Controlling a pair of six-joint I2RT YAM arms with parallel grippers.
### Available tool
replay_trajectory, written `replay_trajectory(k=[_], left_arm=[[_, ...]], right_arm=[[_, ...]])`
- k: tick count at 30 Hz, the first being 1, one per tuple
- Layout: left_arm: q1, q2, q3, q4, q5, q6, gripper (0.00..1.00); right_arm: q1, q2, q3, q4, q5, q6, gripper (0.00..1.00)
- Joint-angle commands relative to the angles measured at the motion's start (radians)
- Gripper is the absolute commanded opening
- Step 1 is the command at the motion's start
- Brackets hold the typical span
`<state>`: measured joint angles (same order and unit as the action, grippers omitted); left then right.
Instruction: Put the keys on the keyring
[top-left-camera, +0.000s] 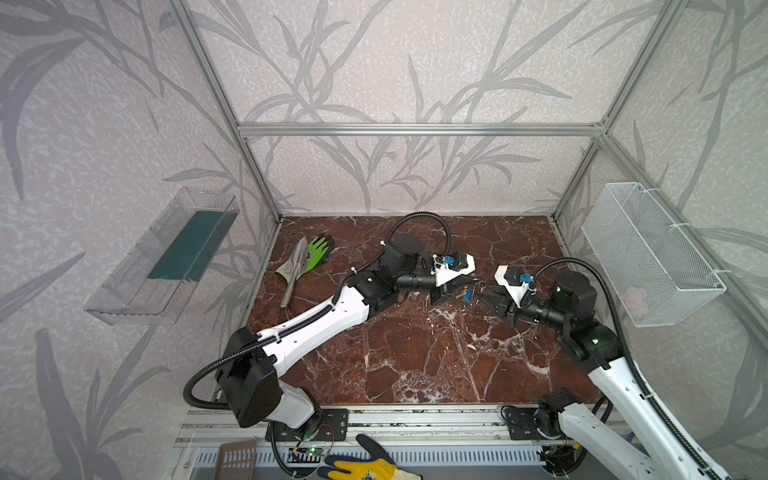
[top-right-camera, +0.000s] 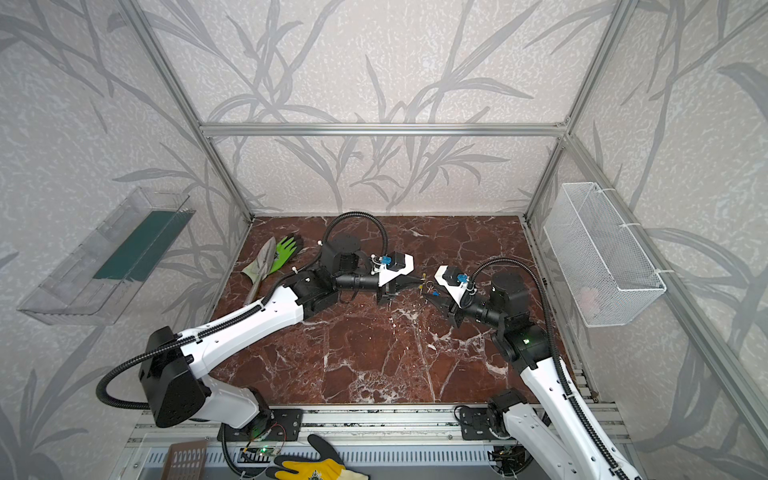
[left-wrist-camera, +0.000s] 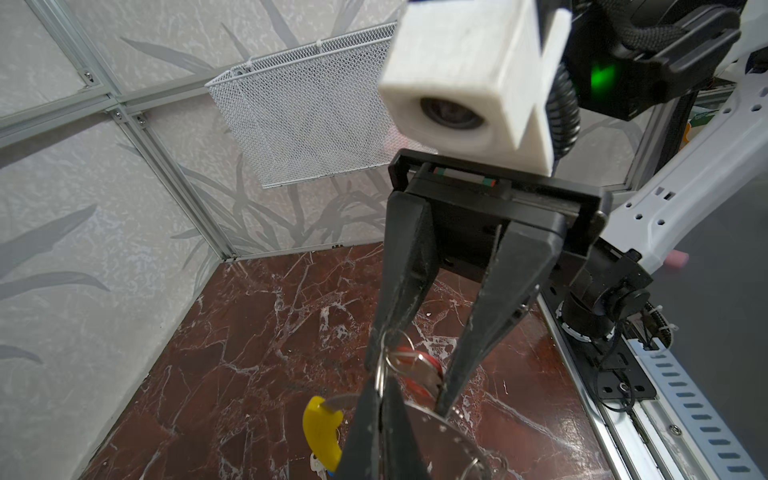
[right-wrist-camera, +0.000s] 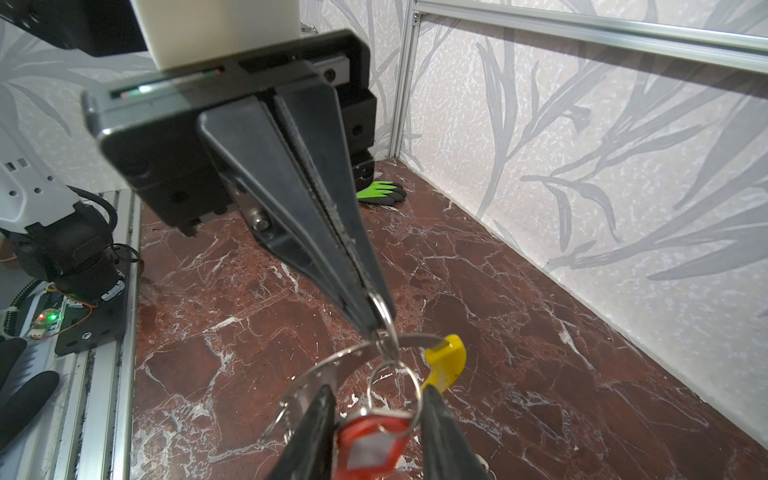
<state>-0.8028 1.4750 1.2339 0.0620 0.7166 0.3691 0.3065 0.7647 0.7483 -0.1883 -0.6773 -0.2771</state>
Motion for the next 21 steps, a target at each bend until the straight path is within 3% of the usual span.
replay_trajectory(k=[1,6,10,12,15,21], left_arm=[[0.000,-0.038,-0.008,0.062,-0.022,-0.015,0.00],[0.000,-0.041,-0.011,0.075,-0.029,-0.018,0.00],[0.000,-0.043,-0.011,0.070,-0.037,-0.012,0.00],[0.000,-0.044,-0.011,0.064,-0.036,-0.010,0.00],[0.001,-0.043,-0.011,0.071,-0.028,-0.016,0.00],[0.001,-0.038,-0.029,0.136,0.048,-0.040,0.00]], right_arm=[[-0.003,0.005,-0.003,0.034,0.017,0.028,0.37],[-0.003,0.011,0.001,0.034,0.068,0.038,0.36],[-0.003,0.011,0.003,0.026,0.096,0.022,0.25],[-0.003,0.007,0.004,0.029,0.095,0.013,0.13],[-0.003,0.009,0.008,0.009,0.064,-0.020,0.03],[-0.003,0.041,0.039,-0.081,-0.027,-0.098,0.00]])
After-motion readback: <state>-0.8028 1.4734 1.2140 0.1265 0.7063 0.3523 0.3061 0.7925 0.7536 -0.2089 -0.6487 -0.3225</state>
